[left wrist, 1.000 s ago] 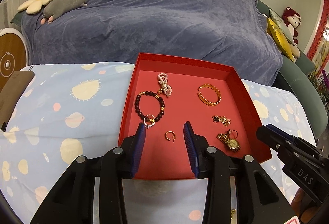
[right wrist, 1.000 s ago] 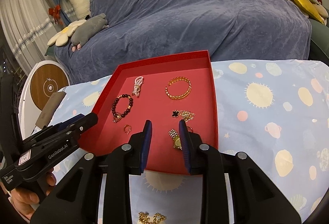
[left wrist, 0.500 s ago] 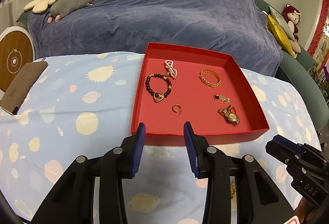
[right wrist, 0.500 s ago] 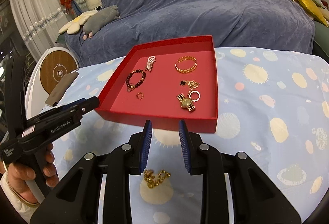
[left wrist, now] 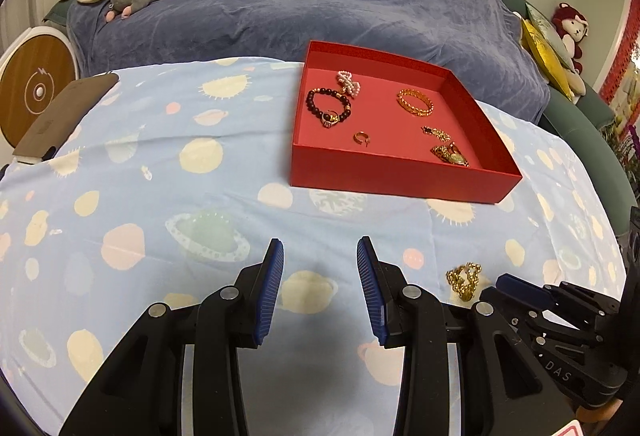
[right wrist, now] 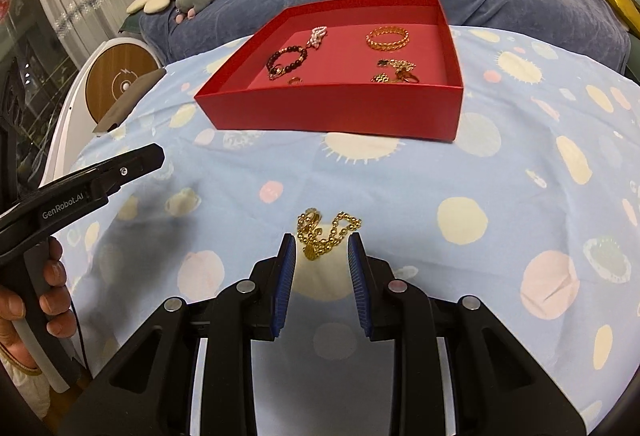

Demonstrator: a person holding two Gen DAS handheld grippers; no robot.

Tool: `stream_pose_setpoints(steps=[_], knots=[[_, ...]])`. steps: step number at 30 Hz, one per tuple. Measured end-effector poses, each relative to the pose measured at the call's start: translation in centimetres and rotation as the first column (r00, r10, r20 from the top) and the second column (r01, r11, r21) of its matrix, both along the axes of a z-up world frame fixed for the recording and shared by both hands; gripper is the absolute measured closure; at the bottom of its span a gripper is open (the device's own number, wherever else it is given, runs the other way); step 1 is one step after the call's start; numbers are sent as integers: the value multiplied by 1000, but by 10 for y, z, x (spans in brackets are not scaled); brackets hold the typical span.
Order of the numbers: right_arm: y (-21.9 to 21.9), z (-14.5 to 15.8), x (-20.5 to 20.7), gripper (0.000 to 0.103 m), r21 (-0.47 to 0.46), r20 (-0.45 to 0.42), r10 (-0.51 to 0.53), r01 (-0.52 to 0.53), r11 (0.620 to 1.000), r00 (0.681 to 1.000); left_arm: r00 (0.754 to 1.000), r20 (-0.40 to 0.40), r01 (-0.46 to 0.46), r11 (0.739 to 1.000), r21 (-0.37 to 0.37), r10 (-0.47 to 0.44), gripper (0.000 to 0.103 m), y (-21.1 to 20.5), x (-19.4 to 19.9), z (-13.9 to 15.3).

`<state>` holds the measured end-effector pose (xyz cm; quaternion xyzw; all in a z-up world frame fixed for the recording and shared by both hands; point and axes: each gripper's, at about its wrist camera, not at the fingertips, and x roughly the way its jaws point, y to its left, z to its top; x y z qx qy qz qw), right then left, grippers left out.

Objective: Organize jewelry
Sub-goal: 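Withdraw both tools and move right tool to the gold coin-pendant chain, then close the right tool on the gold coin-pendant chain and lift it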

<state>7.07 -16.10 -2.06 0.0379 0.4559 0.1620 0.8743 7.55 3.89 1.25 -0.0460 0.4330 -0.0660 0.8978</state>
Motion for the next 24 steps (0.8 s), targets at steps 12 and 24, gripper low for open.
stream_pose_setpoints(steps=[12, 24], knots=[[21, -5, 13, 84, -19, 9, 25, -24, 1000, 1000, 999, -21, 29, 999, 16, -29, 67, 7, -6, -12], [12, -14, 4, 87, -39, -22, 38, -39, 998, 999, 998, -30, 46, 999, -8, -47, 67, 2, -9, -11]])
